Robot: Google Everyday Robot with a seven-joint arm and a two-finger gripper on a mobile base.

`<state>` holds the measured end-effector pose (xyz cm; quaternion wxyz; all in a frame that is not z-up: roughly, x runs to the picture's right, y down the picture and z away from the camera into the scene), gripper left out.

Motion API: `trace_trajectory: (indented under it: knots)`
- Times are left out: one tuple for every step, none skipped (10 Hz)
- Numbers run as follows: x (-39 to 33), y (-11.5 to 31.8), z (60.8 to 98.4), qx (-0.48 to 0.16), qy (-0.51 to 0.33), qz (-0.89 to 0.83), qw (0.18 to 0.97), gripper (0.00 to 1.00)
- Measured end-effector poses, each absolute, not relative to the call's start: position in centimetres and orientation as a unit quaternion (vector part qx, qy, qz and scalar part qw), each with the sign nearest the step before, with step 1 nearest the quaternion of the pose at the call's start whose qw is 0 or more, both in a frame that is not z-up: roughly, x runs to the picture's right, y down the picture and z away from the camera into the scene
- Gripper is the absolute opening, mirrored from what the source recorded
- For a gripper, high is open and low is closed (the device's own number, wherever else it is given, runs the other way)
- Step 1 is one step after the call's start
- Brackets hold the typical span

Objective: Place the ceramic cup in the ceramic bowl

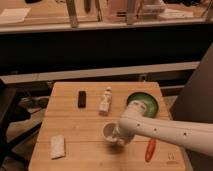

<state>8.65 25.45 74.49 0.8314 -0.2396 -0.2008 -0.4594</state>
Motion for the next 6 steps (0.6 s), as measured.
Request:
trace_trajectory:
  knots:
    - [9.2, 25.2, 74.5, -0.241, -0.201, -0.456, 0.833, 0.21]
    - [9.9, 25.0, 74.6, -0.242, -0.202, -0.454, 0.834, 0.11]
    - [10.4, 24.7, 74.7, -0.241, -0.202, -0.45, 0.836, 0.03]
    - [10.4, 24.4, 74.8, -0.239, -0.204, -0.448, 0.837, 0.01]
    - [10.5, 24.1, 74.9, -0.239, -0.204, -0.446, 0.838, 0.01]
    - [10.7, 23.9, 74.9, -0.238, -0.205, -0.446, 0.838, 0.01]
